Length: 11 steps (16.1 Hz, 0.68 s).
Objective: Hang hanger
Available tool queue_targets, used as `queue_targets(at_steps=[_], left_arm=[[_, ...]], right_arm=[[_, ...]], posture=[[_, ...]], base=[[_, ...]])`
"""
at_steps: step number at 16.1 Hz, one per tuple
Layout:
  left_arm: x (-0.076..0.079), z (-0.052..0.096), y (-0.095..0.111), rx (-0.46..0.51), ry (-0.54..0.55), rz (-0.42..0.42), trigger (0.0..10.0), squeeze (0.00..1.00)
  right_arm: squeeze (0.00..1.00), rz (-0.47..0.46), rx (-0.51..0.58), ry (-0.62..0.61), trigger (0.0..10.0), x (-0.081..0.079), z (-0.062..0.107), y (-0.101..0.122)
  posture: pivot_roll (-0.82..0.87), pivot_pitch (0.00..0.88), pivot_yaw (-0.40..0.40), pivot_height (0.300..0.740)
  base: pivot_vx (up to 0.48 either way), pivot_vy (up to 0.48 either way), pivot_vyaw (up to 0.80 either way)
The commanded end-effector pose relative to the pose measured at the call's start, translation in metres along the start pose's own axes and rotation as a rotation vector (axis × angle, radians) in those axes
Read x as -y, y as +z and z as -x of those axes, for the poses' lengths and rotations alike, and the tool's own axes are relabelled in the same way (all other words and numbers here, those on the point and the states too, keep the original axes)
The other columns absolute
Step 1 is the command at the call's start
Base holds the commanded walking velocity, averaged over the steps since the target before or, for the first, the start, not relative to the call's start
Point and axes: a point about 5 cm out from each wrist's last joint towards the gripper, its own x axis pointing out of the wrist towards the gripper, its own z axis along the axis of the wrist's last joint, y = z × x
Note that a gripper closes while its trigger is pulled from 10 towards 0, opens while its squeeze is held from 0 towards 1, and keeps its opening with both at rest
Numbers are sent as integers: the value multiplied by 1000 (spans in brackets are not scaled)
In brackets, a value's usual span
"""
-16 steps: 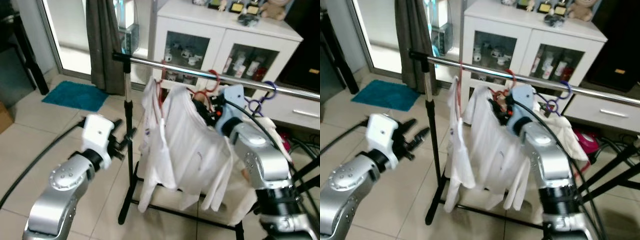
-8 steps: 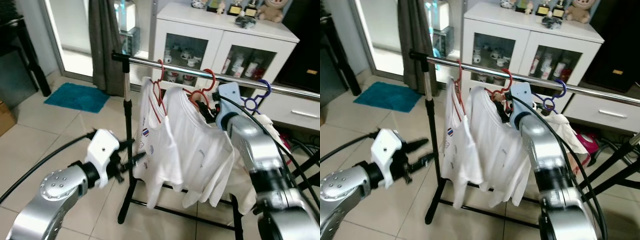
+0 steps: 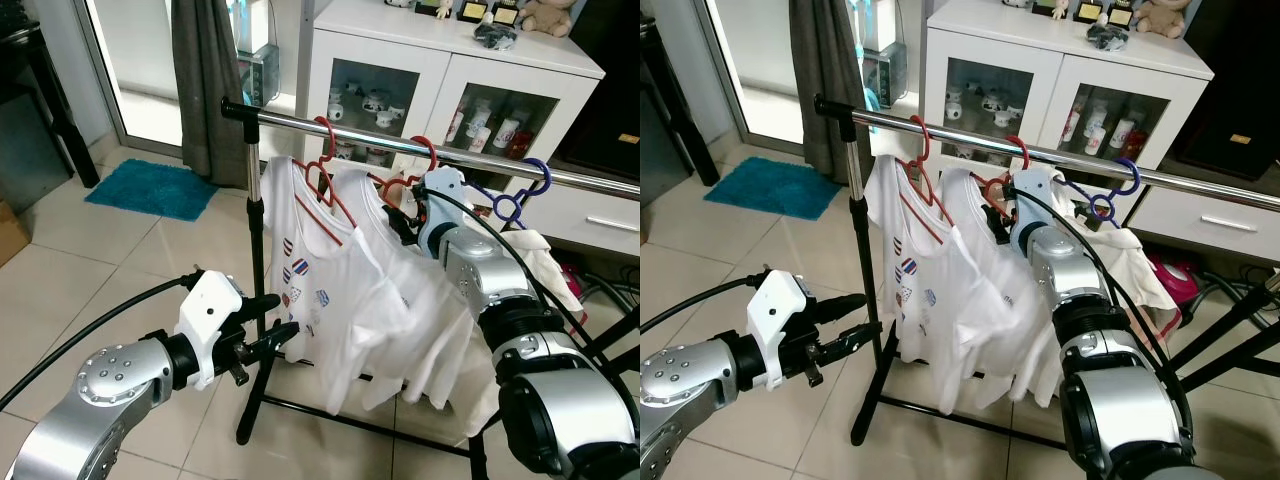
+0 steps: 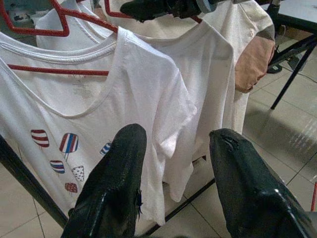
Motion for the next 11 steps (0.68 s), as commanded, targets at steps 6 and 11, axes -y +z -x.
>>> queue_targets(at_steps=[6, 11], left_arm=[[5, 0, 4, 7, -29, -15, 10000, 0], [6, 0, 5, 5, -29, -18, 10000, 0]], right_arm=[[0, -39, 0, -1, 0, 5, -4, 5], [0, -50, -16, -8, 0, 2, -6, 2]], posture=[[15, 0, -81, 740], [17, 0, -80, 740]], base=[[0, 0, 0], [0, 0, 0]])
